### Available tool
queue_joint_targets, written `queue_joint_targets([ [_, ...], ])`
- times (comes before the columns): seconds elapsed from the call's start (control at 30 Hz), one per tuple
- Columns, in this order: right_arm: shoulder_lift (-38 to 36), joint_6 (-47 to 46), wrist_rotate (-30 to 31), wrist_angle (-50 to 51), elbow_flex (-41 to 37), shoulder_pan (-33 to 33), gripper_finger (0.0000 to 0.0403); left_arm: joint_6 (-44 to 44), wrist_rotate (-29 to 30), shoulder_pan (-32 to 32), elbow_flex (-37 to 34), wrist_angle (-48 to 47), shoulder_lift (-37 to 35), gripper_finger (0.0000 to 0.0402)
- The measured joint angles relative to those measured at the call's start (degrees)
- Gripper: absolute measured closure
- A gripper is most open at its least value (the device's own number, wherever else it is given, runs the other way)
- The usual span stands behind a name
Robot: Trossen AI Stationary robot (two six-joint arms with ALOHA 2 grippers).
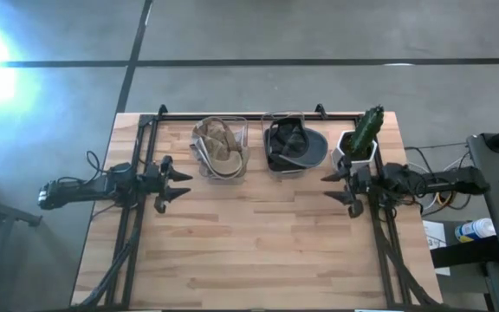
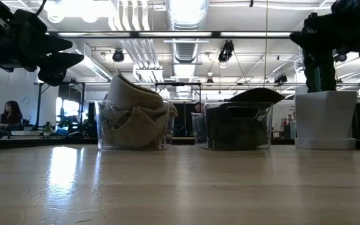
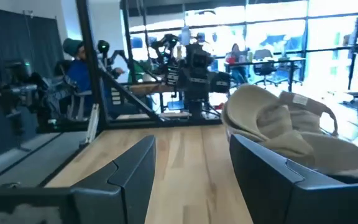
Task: Pick & Place hat
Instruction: Return to Home Position
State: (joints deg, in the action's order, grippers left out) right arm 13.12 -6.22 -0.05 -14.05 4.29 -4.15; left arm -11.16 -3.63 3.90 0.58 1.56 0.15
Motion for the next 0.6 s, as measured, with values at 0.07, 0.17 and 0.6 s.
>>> queue_joint_targets([
  [0.07, -1.2, -0.7, -1.0, 0.1, -1.3, 1.4, 0.02, 0.0, 0.0, 0.0, 0.0, 0.0, 0.0, 0.0205],
  [0.17, -3.4, -1.4, -4.9, 0.2, -3.1, 4.1, 0.02, 0.0, 0.0, 0.0, 0.0, 0.0, 0.0, 0.0205],
  [0.6, -13.0, 1.0, -10.5, 12.1, -3.7, 7.2, 0.02, 0.0, 0.0, 0.0, 0.0, -0.1, 0.0, 0.0205],
])
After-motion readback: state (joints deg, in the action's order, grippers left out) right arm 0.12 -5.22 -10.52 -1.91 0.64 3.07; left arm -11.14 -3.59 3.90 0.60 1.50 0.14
